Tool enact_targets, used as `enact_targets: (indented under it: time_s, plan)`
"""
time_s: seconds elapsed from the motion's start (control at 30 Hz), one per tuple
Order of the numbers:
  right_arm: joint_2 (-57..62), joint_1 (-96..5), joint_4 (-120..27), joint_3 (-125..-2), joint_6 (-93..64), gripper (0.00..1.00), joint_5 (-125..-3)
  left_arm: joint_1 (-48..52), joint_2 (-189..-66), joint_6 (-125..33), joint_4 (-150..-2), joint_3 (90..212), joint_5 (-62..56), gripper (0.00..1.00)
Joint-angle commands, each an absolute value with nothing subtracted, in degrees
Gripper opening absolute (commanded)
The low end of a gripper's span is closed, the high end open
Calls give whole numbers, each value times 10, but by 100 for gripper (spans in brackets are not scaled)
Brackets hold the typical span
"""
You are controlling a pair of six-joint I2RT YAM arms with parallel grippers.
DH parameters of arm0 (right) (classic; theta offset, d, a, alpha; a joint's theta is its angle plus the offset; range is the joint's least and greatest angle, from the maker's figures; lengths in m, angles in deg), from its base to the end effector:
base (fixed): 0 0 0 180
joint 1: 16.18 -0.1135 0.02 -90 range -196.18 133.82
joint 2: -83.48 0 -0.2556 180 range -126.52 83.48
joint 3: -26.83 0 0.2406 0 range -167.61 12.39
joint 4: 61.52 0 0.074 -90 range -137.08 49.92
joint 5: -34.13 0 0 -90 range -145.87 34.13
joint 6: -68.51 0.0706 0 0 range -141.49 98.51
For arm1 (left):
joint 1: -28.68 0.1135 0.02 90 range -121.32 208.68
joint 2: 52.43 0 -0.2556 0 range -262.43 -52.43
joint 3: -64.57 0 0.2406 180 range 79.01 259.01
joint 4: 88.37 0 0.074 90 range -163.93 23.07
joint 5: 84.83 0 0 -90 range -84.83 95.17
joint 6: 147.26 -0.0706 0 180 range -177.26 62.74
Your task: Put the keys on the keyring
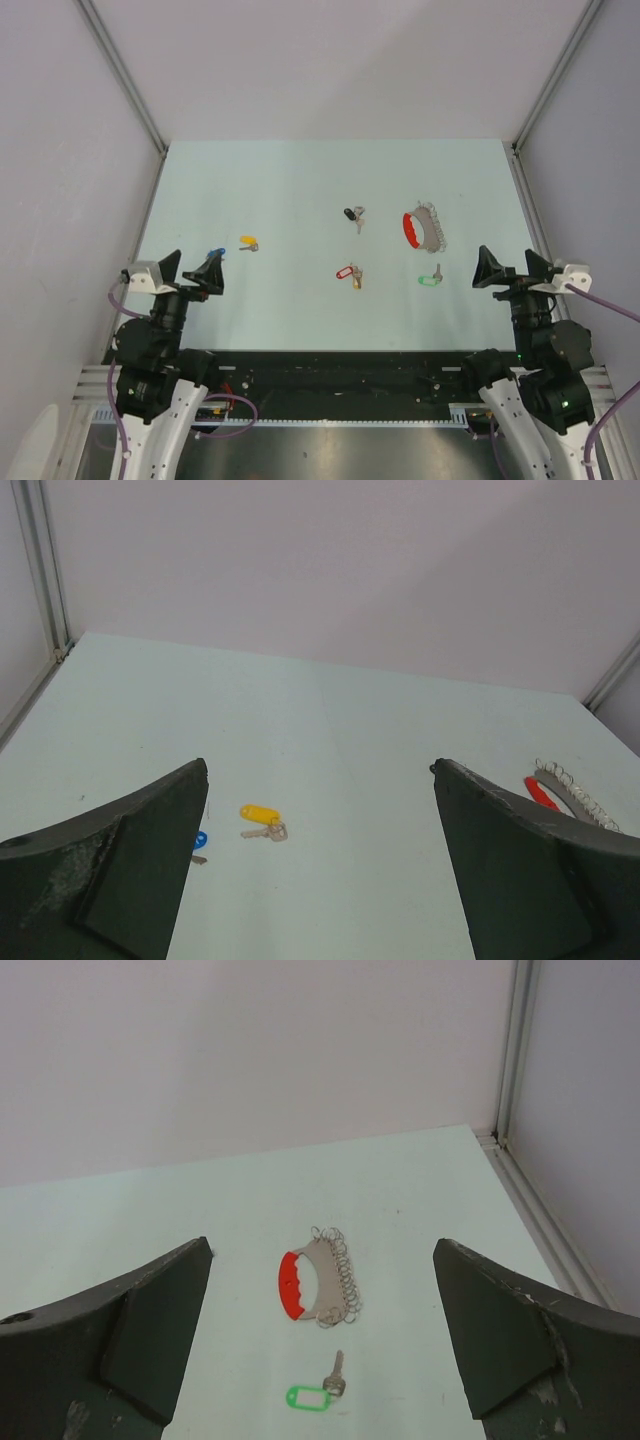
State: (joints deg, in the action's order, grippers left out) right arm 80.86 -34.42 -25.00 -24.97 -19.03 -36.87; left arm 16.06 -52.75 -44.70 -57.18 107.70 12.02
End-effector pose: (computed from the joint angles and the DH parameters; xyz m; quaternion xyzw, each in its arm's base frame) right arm 0.0635 -0.0033 0.3381 0.0430 0.6281 0.0369 0.7760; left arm 0.0819 -0.0097 0.3075 -0.0460 0.6308 -0.1318 0.7633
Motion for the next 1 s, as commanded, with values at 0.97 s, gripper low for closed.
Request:
enact_targets:
  time_s: [0.97]
  plan:
    - [113, -274, -410, -306, -14, 94, -527, 164, -607, -431, -509, 1115, 6, 100]
